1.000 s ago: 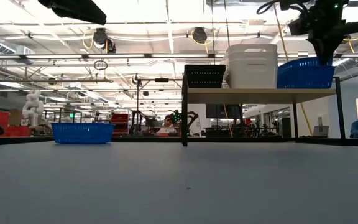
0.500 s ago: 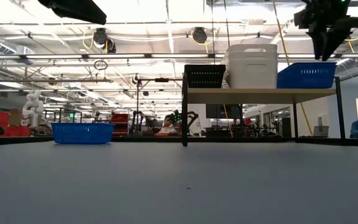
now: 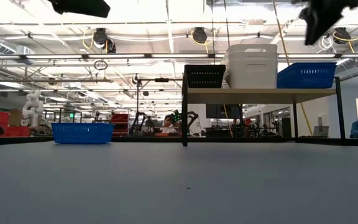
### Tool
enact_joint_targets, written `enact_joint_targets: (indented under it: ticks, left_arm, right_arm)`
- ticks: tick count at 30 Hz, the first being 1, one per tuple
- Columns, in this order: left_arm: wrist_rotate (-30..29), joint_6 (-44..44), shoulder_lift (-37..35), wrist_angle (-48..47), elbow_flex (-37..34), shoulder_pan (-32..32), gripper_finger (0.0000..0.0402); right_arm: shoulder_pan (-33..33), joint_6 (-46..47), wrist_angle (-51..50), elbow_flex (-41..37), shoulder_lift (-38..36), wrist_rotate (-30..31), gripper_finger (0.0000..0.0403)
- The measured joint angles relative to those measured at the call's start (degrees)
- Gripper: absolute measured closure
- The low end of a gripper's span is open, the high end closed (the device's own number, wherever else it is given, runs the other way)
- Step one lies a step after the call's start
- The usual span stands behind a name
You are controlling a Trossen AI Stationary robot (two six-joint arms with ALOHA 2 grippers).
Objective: Stack baskets on shelf by color
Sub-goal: Move the blue bin to the center of the table
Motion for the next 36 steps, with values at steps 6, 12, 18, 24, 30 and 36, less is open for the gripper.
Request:
enact_joint_targets:
  ticks: [6,12,18,24,30,36]
  left_arm:
    - [6.9,-6.8,0.0,0.1,-0.4,7.4,0.0256]
    - [13.5,-11.5,4.5,0.0,-1.9,14.6,0.0256]
    - [16.4,-13.7,7.1,0.3,-1.9,21.1,0.0256]
    - [18.9,-14.8,10.1,1.2,-1.9,29.6,0.0257]
    - [23.6,-14.3,13.0,7.6,-1.9,41.8,0.0256]
    - [29.4,-16.4,17.1,9.5,-1.8,51.8,0.0256]
  right_arm:
    - [3.7,7.5,14.1,0.9,0.4,-23.3,0.0275]
    - [18.2,8.5,28.3,-0.8,4.5,-36.6,0.028]
    - [29.2,8.4,38.8,-1.2,12.5,-23.0,0.028]
    - [33.7,11.9,34.8,-1.2,18.6,-17.9,0.028]
    - [39.5,19.1,28.7,-2.7,19.5,-17.9,0.028]
    - [44.2,20.6,29.6,-7.6,17.4,-13.9,0.028]
